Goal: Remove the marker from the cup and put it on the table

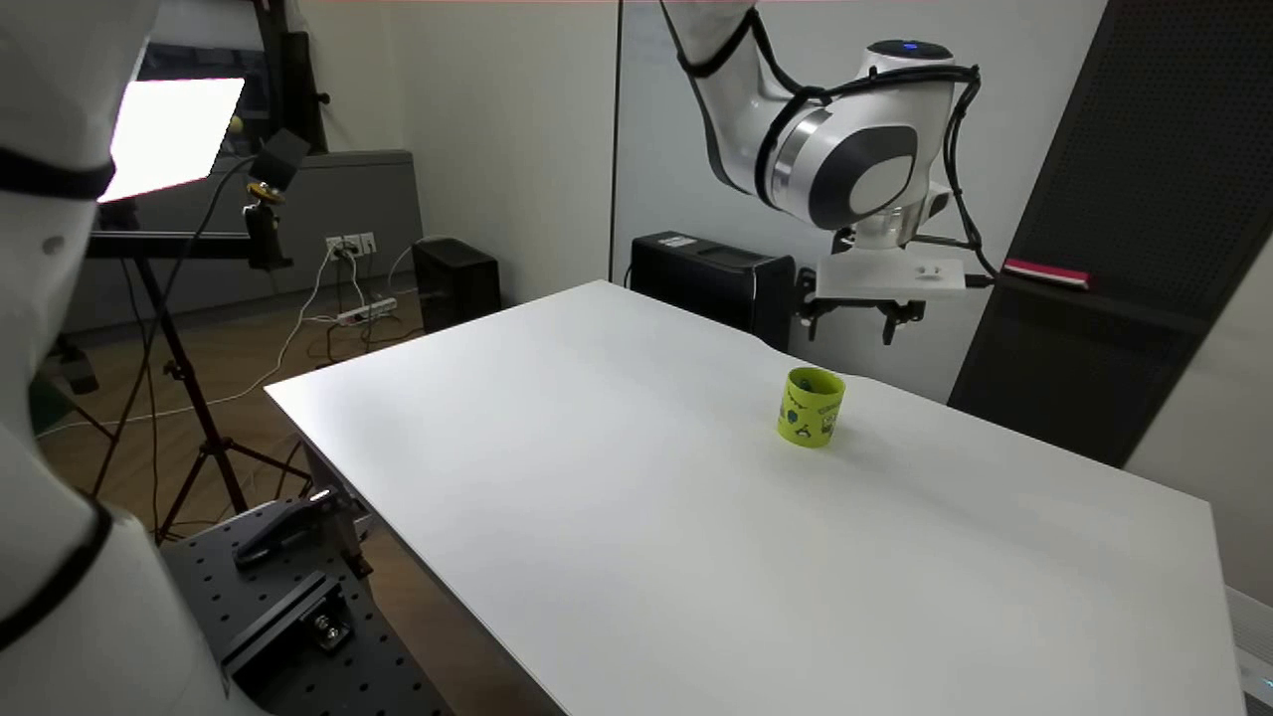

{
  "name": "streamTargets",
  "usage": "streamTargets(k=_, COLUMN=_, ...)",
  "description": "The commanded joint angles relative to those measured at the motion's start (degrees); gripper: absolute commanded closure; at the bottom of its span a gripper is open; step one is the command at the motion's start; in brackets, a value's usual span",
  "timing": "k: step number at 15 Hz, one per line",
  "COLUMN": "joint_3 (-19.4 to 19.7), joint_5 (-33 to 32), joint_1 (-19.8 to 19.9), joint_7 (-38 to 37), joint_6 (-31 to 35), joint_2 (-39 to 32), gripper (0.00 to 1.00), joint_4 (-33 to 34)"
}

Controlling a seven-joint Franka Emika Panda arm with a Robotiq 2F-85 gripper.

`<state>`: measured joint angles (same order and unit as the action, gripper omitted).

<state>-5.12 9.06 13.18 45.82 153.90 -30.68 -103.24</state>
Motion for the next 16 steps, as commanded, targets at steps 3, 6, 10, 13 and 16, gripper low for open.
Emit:
streamTargets(k=3, joint_3=-1.74, joint_5=-1.18, joint_1=0.36, joint_7=-0.61, joint_6=0.58, joint_2=-4.22, gripper=0.00, joint_4=3.93)
streamTargets(k=6, joint_3=-2.14, joint_5=-1.51, joint_1=0.34, joint_7=-0.67, joint_6=0.59, joint_2=-5.64, gripper=0.00, joint_4=4.69)
streamTargets(k=10, joint_3=-2.25, joint_5=-2.00, joint_1=0.25, joint_7=-1.05, joint_6=0.55, joint_2=-7.14, gripper=0.00, joint_4=5.36)
streamTargets(k=13, joint_3=-2.27, joint_5=-2.55, joint_1=0.27, joint_7=-1.24, joint_6=0.65, joint_2=-8.07, gripper=0.00, joint_4=5.89)
streamTargets(k=16, joint_3=-2.29, joint_5=-2.72, joint_1=0.27, joint_7=-1.33, joint_6=0.77, joint_2=-8.69, gripper=0.00, joint_4=6.20)
